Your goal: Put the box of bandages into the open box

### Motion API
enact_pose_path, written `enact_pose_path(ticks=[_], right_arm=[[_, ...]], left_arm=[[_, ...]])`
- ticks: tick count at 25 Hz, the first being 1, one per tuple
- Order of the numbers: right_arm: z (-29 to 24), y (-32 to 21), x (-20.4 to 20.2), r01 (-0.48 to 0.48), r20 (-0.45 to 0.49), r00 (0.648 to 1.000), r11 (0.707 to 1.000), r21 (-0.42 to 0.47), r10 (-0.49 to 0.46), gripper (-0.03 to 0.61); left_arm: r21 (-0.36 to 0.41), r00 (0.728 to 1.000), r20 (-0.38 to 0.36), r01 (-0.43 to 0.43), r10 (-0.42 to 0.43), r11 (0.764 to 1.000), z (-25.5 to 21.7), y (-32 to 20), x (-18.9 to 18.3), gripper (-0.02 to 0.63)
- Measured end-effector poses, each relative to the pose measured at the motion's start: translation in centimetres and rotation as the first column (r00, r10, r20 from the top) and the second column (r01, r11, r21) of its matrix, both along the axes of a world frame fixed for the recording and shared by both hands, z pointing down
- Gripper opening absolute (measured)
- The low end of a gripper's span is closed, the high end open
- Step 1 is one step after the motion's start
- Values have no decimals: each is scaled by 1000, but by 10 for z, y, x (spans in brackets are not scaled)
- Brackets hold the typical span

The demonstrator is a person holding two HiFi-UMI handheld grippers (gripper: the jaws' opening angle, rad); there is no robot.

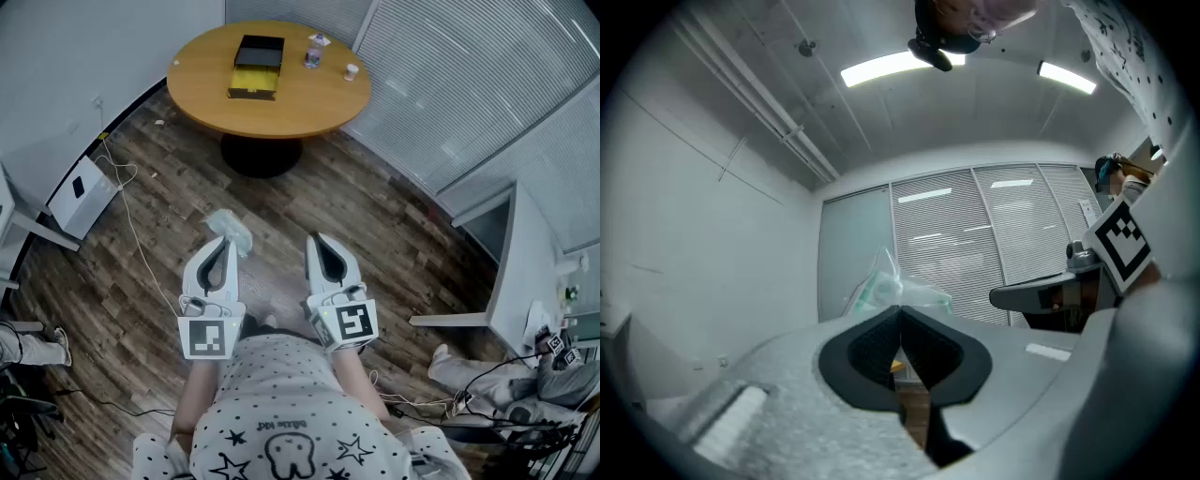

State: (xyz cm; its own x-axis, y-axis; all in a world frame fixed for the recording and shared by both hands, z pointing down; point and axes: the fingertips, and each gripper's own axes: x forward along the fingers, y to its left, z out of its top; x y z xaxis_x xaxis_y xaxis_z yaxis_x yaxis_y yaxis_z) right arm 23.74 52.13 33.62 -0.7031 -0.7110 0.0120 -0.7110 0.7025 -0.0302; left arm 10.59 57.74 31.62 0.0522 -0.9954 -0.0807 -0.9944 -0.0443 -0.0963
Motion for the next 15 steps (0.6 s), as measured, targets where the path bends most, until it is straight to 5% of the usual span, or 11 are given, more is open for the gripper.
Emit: enact_pose_path(ticks=[15], right_arm=[[-1, -3, 3, 23, 41, 999, 999, 35, -24, 5]], left_arm=[[8, 1000, 6, -4, 4, 1000, 0, -5, 8, 12]])
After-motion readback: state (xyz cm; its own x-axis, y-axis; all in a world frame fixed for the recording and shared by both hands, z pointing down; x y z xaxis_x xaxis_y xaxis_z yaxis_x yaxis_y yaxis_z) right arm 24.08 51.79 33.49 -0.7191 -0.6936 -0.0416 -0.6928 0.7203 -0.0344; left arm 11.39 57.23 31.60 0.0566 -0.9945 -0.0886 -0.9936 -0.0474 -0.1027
